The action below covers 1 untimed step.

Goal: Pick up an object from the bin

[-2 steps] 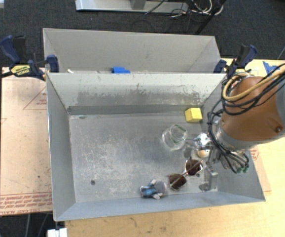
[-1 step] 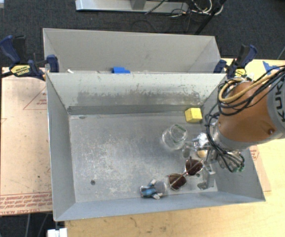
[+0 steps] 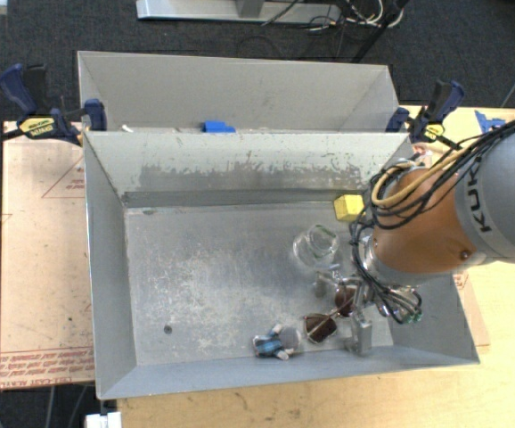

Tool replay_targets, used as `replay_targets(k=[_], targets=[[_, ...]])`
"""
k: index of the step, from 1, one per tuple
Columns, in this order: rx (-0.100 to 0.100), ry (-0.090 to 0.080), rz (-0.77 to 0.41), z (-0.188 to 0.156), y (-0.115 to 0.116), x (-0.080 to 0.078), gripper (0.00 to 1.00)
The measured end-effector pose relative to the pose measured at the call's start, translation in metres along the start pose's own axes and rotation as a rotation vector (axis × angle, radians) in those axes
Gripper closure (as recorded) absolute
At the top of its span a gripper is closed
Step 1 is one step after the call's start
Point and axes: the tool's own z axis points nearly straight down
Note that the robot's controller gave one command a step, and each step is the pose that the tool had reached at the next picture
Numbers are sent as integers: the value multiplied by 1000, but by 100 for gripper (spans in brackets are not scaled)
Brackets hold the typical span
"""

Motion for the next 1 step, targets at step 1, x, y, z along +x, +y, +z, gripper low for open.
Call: replay_targets(k=[1], targets=[[1, -2, 102, -2, -12, -21, 100]])
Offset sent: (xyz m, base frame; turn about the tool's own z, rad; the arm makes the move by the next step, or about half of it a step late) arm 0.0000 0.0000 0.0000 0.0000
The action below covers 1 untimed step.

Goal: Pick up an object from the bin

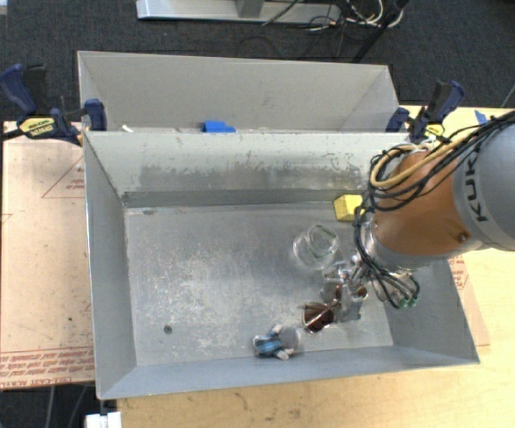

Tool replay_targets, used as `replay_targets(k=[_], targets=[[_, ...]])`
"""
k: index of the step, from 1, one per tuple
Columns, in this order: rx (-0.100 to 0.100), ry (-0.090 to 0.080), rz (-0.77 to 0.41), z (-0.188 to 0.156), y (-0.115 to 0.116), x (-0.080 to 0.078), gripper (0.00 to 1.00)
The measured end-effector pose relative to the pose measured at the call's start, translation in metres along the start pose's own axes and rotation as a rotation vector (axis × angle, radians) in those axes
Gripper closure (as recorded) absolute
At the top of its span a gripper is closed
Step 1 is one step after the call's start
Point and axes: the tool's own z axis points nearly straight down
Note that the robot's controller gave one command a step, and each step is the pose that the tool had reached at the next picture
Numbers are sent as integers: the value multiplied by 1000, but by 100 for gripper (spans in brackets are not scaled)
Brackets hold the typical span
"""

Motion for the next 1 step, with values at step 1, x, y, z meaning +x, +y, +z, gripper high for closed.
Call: replay_targets(k=[1], targets=[[0, 0, 0, 0, 0, 0, 100]])
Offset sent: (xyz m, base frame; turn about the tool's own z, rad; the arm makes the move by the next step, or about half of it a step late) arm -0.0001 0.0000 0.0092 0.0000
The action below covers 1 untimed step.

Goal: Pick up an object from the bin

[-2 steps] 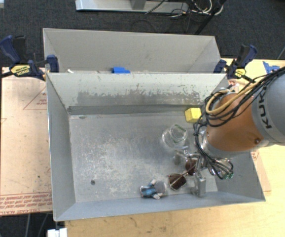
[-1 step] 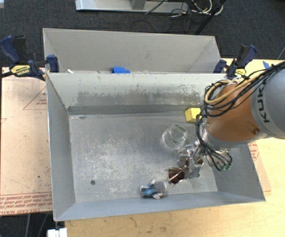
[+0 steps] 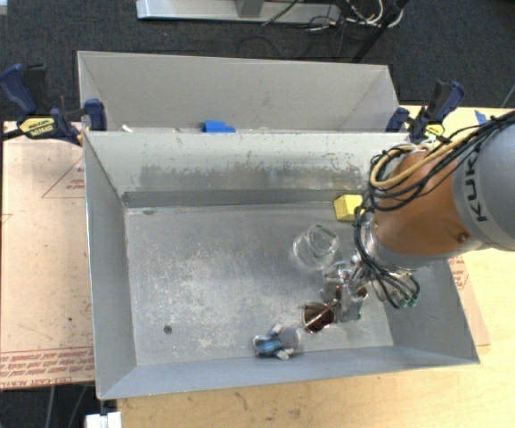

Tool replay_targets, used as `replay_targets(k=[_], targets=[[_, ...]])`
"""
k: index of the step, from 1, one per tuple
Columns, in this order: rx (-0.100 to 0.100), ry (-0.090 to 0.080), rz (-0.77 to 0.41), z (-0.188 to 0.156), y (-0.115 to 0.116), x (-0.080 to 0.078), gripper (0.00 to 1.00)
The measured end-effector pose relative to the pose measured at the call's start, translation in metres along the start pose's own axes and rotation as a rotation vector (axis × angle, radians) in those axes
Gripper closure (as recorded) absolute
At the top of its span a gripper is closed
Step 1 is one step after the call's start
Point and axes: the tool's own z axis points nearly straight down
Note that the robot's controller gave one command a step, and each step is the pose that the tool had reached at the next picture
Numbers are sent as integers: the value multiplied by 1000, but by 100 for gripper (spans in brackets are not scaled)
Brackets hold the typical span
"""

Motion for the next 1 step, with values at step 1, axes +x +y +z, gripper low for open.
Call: replay_targets(k=[1], targets=[[0, 1, 0, -1, 0, 0, 100]])
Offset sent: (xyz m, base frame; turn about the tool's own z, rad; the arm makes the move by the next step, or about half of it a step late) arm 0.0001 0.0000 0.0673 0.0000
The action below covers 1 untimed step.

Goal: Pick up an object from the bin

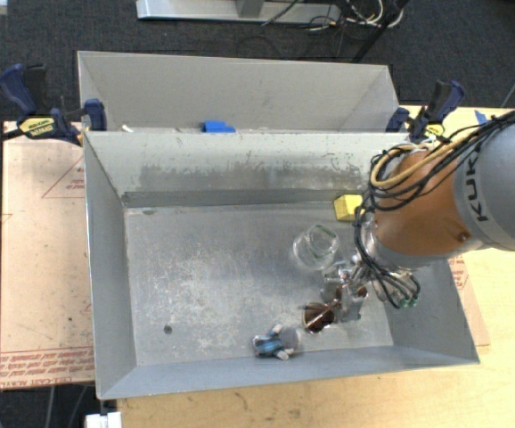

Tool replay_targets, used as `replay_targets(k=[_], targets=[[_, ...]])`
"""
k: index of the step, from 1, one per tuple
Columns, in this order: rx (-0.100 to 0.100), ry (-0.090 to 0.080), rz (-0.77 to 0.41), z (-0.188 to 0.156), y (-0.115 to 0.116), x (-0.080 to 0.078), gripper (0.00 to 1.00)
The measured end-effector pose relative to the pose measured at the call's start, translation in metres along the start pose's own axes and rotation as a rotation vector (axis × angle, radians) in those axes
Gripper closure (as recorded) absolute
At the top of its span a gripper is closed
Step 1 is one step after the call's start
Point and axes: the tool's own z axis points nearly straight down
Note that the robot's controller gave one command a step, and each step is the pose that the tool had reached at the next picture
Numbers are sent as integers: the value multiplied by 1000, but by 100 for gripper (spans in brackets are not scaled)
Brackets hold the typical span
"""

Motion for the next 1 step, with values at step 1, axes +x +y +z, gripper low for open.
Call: replay_targets(k=[1], targets=[[-2, 8, 0, -7, 1, 2, 100]])
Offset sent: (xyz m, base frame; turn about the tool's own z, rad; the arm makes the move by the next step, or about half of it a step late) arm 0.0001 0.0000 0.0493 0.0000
